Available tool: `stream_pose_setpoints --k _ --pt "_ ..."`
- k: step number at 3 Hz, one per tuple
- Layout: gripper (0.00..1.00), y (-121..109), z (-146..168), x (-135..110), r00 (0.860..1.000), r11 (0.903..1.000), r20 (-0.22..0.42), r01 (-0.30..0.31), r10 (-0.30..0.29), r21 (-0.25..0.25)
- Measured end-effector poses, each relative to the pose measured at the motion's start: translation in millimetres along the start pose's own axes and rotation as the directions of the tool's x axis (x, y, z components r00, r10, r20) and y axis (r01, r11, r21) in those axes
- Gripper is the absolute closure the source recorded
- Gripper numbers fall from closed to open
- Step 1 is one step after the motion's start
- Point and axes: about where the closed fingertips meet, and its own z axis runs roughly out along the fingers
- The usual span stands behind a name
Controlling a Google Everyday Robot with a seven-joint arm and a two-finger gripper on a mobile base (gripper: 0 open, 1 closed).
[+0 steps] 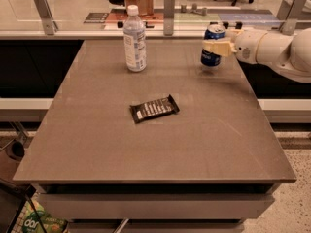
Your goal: Pick pepsi can
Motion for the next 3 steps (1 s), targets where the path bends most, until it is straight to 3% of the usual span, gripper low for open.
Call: stream_pose_setpoints --k 3 --pt "1.0 -28.8 -38.6 -74.6 0.991 0.9889 -0.026 0.131 -0.129 0.071"
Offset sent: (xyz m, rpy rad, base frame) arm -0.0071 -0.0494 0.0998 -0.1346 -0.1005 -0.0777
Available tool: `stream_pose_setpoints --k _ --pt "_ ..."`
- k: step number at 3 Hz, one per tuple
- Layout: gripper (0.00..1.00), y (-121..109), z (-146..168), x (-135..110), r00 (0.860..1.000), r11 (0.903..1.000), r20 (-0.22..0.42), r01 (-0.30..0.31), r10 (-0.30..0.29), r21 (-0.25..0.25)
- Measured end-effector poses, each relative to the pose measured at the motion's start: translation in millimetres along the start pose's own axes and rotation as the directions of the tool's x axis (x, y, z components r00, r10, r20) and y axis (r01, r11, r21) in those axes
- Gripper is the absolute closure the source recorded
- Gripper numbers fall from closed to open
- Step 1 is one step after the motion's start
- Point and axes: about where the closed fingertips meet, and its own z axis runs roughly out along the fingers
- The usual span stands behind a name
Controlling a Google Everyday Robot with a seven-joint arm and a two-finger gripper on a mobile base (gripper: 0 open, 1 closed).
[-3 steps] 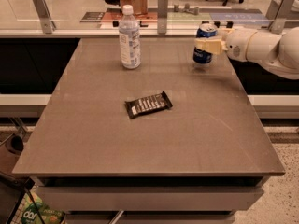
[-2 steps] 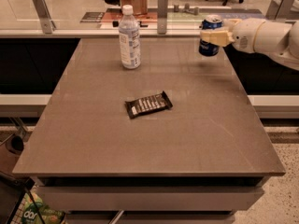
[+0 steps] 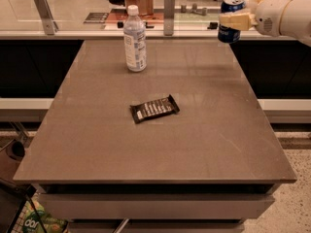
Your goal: Pick pepsi can
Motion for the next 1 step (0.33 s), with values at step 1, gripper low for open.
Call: stream_pose_setpoints --k 1 --pt "1.0 -0.9 -0.5 -0.6 1.0 1.0 0.0 0.001 -0.001 0.002"
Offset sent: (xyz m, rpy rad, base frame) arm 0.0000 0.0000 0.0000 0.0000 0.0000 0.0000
